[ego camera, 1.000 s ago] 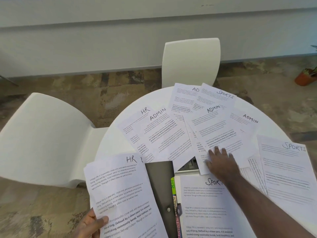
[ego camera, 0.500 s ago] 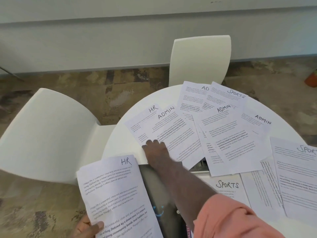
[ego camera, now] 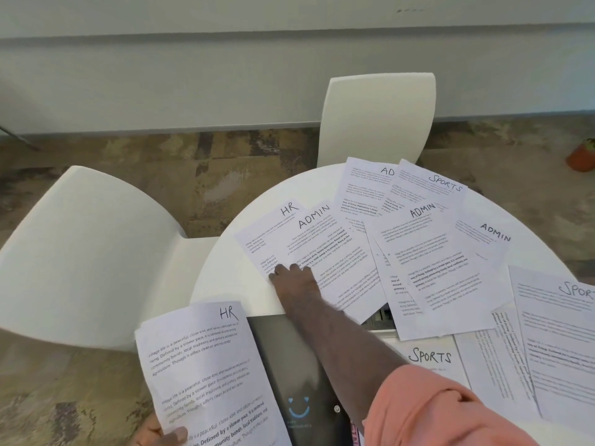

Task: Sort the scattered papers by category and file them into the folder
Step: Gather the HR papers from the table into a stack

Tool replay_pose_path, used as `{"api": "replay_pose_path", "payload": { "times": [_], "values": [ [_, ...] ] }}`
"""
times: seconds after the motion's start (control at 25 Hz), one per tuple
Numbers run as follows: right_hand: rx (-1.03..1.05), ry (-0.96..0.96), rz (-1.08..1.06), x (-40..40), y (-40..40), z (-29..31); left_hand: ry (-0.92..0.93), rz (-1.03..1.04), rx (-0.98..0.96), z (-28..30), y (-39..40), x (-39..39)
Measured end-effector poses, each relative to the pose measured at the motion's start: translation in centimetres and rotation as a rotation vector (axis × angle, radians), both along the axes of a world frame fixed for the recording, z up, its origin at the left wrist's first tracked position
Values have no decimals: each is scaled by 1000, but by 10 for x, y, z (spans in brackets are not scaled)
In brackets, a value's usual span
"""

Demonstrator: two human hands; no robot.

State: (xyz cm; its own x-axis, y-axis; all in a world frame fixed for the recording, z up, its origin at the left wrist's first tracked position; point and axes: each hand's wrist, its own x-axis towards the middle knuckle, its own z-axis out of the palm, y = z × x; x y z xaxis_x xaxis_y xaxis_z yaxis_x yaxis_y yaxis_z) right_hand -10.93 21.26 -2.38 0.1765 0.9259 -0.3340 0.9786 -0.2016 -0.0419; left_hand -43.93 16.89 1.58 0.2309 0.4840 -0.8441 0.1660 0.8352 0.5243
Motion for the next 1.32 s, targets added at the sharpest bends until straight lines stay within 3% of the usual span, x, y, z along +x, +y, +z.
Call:
{"api": "replay_pose_path", "payload": {
  "times": [0.16, 0.28, 0.36, 0.56, 0.68, 0.96, 1.16, 1.32],
  "values": [
    [32, -38, 0, -5, 3, -3, 68, -63, 73, 2, -1, 15],
    [74, 21, -15, 2, 1, -4, 81, 4, 203, 10, -9, 28],
    [195, 170, -110, 4, 1, 7, -6, 0, 170, 15, -13, 33],
    [574, 767, -523, 1, -6, 79, -79, -19, 156, 46, -20, 58],
    [740, 909, -623, 21, -33, 127, -105, -40, 169, 63, -31, 73],
    [1037, 856, -835, 118, -196, 184, -112, -71, 189, 90, -62, 95],
    [965, 710, -953, 138, -329, 200, -23, -81, 483, 90, -105, 131],
    [835, 656, -849, 91, -375, 204, -20, -101, 689, 98, -149, 169]
  ]
}}
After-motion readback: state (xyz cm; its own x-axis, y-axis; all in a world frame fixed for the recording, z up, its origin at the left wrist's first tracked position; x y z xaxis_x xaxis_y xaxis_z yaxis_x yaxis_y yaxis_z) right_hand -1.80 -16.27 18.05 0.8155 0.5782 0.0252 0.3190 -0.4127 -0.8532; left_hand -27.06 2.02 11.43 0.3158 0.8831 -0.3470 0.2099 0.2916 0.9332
